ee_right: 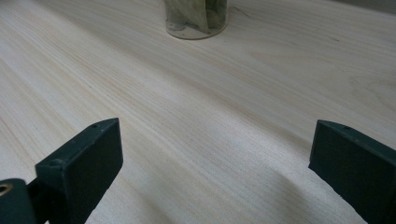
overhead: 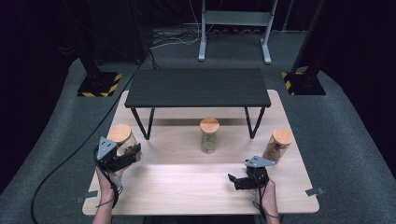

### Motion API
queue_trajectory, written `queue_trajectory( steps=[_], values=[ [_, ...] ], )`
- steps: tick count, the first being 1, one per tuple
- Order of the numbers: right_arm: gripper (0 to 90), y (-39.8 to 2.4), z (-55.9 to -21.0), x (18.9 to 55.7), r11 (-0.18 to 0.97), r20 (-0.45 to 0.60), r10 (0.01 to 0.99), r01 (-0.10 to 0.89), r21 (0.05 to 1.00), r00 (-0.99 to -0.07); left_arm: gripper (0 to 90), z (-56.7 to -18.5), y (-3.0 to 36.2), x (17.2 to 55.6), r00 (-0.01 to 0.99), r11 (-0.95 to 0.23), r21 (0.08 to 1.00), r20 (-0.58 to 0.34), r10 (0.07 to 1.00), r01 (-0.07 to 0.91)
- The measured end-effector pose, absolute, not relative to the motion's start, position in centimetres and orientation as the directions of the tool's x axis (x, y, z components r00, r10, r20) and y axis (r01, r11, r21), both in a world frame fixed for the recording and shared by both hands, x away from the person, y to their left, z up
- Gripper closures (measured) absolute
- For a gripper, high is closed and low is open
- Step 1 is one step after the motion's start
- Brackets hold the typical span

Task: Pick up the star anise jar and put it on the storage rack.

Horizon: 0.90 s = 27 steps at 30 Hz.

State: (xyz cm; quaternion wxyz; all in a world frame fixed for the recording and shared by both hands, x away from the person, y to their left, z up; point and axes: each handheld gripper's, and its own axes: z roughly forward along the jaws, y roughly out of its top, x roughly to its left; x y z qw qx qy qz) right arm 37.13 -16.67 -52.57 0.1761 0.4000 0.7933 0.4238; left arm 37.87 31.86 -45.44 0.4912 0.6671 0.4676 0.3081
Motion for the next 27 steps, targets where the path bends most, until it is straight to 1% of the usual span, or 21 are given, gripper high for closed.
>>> queue_trajectory(
  steps=[27],
  values=[
    [1.7, -16.6, -52.6, 37.1, 0.327, 0.054, 0.784, 0.484, 0.812, -0.619, 24.7, -43.8, 30.8, 38.9, 0.424, -0.101, 0.946, -0.041, 0.905, 0.307]
  ],
)
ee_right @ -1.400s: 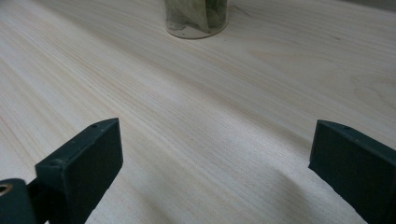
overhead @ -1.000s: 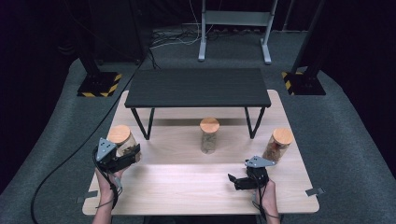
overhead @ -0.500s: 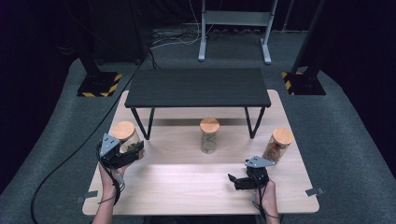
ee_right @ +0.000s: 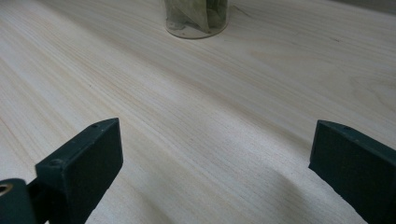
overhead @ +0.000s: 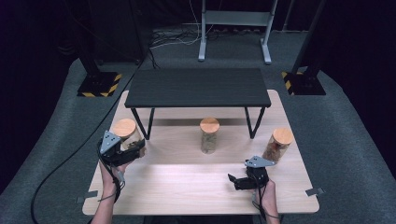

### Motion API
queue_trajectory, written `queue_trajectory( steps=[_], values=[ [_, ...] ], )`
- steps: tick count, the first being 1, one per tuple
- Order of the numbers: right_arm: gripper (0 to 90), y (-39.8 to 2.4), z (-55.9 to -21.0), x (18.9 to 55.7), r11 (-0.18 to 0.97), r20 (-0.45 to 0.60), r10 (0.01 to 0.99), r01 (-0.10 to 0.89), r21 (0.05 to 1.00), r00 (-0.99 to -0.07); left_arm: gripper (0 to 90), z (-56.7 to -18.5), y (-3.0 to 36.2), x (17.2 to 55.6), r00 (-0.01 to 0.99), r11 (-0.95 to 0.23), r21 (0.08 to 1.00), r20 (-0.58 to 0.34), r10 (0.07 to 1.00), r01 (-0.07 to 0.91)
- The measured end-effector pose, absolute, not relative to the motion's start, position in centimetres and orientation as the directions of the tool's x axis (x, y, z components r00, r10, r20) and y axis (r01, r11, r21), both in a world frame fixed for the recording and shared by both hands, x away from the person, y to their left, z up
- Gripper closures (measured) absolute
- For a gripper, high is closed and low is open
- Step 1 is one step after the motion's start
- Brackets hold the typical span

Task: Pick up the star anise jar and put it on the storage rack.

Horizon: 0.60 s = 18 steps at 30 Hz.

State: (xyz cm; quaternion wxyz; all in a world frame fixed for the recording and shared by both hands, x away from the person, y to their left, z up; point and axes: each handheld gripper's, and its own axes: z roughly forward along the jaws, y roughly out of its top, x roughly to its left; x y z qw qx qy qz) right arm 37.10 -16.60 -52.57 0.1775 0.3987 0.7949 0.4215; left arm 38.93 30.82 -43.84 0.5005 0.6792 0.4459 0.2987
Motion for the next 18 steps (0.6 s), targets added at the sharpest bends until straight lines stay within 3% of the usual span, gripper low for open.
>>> queue_trajectory(
  steps=[18],
  values=[
    [1.7, -16.6, -52.6, 37.1, 0.327, 0.051, 0.784, 0.481, 0.813, -0.619, 24.7, -42.4, 30.2, 39.8, 0.444, -0.087, 0.952, -0.055, 0.894, 0.293]
  ],
)
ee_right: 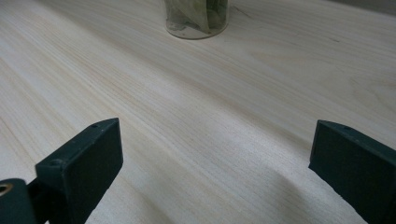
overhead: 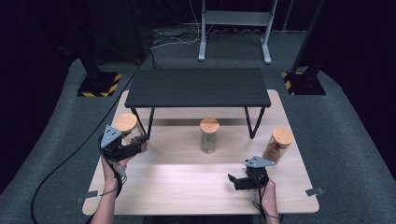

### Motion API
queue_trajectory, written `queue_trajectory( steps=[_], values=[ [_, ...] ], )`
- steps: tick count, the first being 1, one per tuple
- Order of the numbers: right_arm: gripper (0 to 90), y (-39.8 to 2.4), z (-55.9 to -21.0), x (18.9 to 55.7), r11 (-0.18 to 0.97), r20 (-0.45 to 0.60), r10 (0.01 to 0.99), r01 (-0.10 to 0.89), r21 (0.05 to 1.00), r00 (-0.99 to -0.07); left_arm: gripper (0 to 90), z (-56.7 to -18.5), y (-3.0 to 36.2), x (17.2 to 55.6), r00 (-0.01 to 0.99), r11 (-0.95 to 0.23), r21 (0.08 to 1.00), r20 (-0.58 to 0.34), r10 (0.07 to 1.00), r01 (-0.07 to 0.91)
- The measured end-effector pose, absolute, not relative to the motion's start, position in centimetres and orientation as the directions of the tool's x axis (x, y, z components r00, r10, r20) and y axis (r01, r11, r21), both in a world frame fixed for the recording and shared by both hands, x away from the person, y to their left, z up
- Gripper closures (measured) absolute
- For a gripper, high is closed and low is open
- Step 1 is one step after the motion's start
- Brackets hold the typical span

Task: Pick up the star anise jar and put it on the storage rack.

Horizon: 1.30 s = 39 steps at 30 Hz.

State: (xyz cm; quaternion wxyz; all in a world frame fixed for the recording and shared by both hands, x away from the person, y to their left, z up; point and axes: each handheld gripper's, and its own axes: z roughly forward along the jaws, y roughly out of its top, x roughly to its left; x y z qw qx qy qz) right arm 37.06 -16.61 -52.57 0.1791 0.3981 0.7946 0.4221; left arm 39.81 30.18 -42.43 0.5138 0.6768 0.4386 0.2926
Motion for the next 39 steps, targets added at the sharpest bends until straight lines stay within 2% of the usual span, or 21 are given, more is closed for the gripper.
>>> queue_trajectory(
  steps=[39],
  values=[
    [1.6, -16.4, -52.6, 37.1, 0.343, 0.041, 0.781, 0.484, 0.805, -0.623, 24.7, -40.2, 29.7, 40.6, 0.487, -0.092, 0.959, -0.053, 0.872, 0.269]
  ],
)
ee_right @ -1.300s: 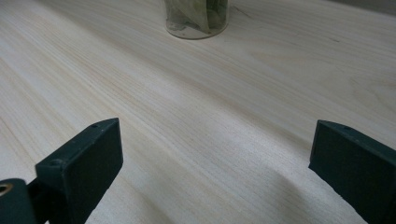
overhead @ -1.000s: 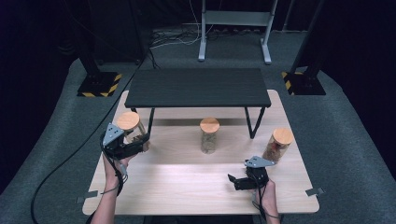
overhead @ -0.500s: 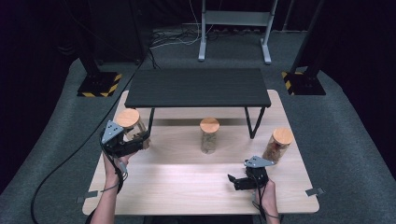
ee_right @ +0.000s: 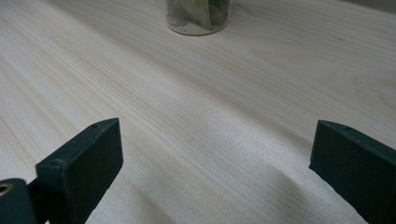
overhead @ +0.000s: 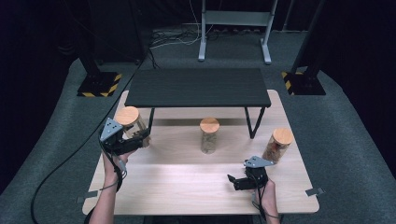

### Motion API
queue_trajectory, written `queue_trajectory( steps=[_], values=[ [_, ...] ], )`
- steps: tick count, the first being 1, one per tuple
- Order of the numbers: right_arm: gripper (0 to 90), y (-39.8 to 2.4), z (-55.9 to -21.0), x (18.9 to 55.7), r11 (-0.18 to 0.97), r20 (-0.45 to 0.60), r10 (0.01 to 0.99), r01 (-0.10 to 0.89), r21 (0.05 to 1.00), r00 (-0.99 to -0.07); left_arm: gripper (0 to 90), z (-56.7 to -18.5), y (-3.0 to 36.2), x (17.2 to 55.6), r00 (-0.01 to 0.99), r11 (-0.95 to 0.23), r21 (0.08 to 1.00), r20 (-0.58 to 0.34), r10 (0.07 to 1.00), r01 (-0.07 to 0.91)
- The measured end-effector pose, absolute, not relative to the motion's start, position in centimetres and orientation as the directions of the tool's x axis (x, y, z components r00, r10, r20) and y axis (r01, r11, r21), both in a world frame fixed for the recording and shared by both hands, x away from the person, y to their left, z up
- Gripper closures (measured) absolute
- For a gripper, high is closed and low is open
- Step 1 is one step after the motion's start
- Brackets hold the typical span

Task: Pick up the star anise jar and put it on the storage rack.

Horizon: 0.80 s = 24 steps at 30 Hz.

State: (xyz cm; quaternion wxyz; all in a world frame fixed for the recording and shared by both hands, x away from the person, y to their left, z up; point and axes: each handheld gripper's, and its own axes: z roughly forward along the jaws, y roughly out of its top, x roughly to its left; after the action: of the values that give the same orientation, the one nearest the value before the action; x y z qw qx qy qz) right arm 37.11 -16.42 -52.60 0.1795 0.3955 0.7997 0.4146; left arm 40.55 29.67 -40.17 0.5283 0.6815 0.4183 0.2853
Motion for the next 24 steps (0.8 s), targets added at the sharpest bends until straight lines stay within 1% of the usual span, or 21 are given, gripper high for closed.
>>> queue_trajectory(
  steps=[24],
  values=[
    [1.6, -16.3, -52.6, 37.1, 0.356, 0.024, 0.782, 0.479, 0.802, -0.622, 24.8, -38.8, 28.7, 41.3, 0.519, -0.117, 0.960, -0.035, 0.854, 0.256]
  ],
)
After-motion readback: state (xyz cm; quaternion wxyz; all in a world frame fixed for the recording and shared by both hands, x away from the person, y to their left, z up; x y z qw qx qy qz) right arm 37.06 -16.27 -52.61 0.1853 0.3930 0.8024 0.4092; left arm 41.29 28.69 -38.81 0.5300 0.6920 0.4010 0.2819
